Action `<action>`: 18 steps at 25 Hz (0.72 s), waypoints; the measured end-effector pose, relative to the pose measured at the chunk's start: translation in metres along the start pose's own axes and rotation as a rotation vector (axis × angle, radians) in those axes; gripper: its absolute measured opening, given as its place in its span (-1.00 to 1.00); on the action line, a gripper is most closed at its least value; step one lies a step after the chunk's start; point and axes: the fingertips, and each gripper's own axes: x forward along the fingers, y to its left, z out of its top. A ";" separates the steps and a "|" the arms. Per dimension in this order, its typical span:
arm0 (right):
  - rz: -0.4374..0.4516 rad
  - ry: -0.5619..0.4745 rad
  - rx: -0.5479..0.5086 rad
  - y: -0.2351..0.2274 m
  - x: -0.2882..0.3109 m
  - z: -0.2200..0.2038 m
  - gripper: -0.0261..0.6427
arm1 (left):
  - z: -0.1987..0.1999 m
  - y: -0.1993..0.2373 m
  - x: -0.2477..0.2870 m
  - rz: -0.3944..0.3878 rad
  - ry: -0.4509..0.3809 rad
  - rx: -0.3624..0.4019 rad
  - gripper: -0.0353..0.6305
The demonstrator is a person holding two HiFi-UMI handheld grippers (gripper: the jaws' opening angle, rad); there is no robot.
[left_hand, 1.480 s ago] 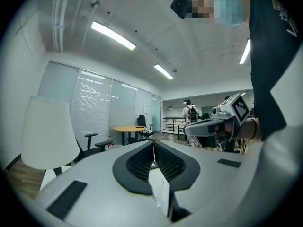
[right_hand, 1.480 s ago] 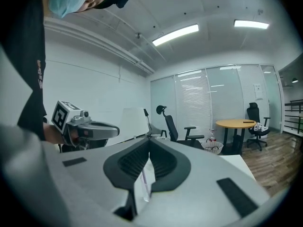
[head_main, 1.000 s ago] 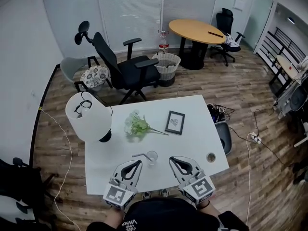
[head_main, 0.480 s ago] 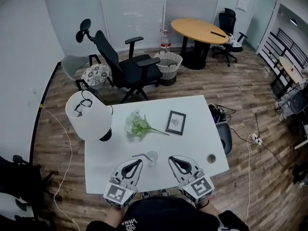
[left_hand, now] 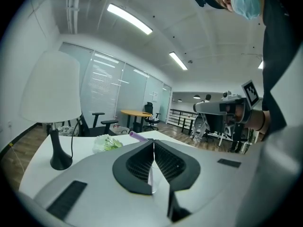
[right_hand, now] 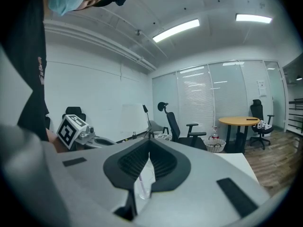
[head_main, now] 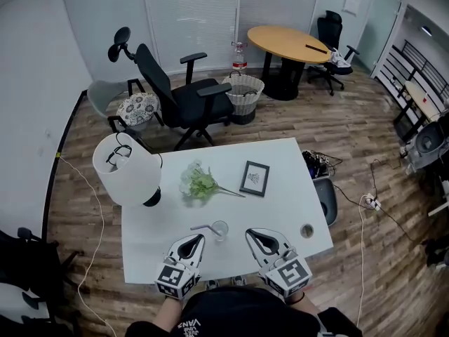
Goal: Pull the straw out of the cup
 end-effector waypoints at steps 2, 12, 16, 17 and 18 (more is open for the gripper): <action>-0.001 0.002 0.004 0.000 0.000 -0.001 -0.87 | -0.004 0.001 0.003 -0.001 0.002 0.002 -0.85; -0.001 0.003 0.011 -0.001 0.000 -0.004 -0.87 | -0.019 0.005 0.024 0.002 0.035 0.009 -0.80; -0.007 0.006 0.015 -0.003 -0.002 -0.004 -0.87 | -0.026 0.009 0.031 0.010 0.069 -0.014 -0.36; -0.009 0.008 0.016 -0.003 -0.002 -0.004 -0.87 | -0.026 0.008 0.033 0.004 0.071 -0.015 -0.35; -0.011 0.010 0.018 -0.004 -0.003 -0.004 -0.87 | -0.026 0.007 0.035 -0.003 0.073 -0.016 -0.35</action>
